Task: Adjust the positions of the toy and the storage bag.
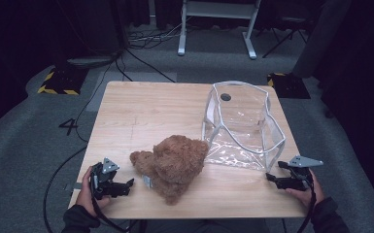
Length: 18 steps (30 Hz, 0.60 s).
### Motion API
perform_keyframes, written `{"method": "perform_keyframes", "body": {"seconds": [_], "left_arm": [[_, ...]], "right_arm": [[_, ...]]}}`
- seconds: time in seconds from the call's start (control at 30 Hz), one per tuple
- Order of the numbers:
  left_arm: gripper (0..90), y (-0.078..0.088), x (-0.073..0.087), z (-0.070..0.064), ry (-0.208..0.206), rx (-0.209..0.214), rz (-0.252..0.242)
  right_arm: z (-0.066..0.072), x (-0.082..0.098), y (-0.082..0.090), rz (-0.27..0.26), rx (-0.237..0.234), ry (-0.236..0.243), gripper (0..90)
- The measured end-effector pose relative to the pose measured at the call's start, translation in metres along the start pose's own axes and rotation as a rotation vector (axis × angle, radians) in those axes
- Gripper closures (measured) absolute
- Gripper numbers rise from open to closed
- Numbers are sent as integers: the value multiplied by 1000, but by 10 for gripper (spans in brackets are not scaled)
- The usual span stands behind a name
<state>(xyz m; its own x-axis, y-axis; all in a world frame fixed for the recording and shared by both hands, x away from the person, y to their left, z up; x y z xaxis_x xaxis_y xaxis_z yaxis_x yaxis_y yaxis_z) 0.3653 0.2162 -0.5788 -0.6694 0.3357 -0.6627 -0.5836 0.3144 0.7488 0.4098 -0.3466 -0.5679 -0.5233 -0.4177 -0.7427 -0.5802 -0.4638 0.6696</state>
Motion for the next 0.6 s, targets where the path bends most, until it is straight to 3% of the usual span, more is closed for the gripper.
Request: {"method": "perform_keyframes", "body": {"seconds": [0.23,0.37,0.4,0.47,0.53,0.57,0.6], "left_arm": [[21,2,2,-2,-41,38,-6],[26,4,2,-2,-58,51,18],[49,6,2,-3,-61,50,19],[216,10,2,-6,-70,62,12],[200,16,-1,-10,-86,67,-14],[141,18,-2,-12,-86,82,-29],[154,22,-4,-15,-99,99,-40]], "right_arm": [[0,0,0,0,0,0,210],[0,0,0,0,0,0,210],[0,0,0,0,0,0,210],[0,0,0,-1,1,-2,210],[0,0,0,0,1,-3,209],[0,0,0,1,1,-1,209],[0,0,0,1,1,-1,209]]}}
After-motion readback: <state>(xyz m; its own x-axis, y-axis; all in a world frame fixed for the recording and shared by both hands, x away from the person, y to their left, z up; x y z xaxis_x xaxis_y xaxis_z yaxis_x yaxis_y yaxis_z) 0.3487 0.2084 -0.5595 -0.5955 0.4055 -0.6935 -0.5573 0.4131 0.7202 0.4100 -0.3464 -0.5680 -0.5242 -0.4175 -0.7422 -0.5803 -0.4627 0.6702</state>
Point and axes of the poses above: each handheld gripper's, and its own axes: y roughly backward along the jaws, x roughly out of its underside, z roughly to its left, the point moved 8 cm from there along -y, roughly forward along the jaws, and after that the axes turned 1 degree about -y, right-handed, at the moved point
